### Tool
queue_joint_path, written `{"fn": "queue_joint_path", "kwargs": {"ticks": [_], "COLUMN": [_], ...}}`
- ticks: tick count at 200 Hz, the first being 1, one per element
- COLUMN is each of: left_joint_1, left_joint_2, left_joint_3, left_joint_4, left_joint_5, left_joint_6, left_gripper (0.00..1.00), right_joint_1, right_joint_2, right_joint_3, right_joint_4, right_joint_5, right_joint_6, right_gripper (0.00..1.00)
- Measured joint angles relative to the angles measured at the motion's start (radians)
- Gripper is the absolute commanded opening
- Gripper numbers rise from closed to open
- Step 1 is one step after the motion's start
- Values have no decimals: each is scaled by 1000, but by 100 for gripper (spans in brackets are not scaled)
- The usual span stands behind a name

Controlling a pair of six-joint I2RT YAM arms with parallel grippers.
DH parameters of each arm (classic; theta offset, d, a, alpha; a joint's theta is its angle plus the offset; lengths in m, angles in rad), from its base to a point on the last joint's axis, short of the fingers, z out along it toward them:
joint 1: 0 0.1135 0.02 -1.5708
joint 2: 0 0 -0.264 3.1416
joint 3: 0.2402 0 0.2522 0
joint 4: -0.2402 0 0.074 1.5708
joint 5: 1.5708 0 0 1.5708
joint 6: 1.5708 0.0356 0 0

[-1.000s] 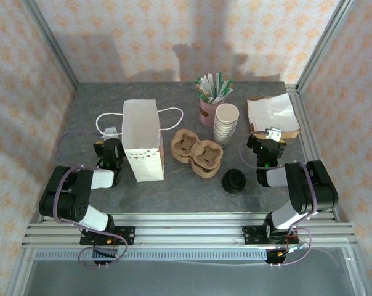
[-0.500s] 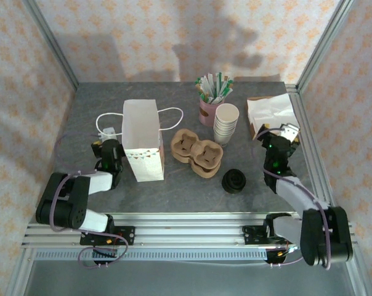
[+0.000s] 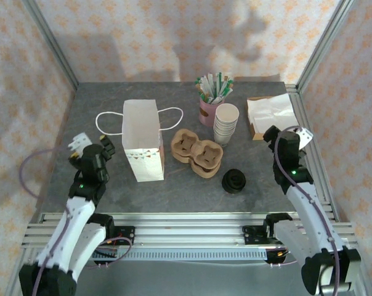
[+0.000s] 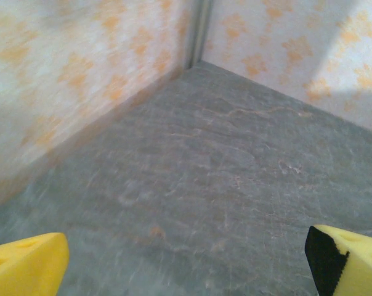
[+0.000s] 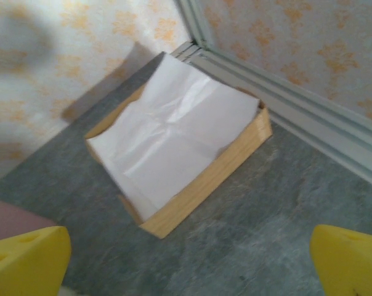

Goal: Pack the takeout coffee

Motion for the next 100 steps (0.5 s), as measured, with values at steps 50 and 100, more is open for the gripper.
{"fn": "queue_joint_path", "kwargs": {"ticks": [50, 100], "left_joint_1": [2, 2], "left_joint_2": [-388, -269], "left_joint_3": [84, 524], "left_joint_4": [-444, -700], "left_joint_5": [61, 204], "left_joint_6": [-274, -224], "left_gripper": [100, 100], "right_joint_1": [0, 0], "right_joint_2": [19, 117], "right_joint_3": [177, 377], "right_joint_4": [-172, -323], "right_joint_5": [-230, -414], "right_joint_6": [47, 10], "right_gripper": [99, 83]}}
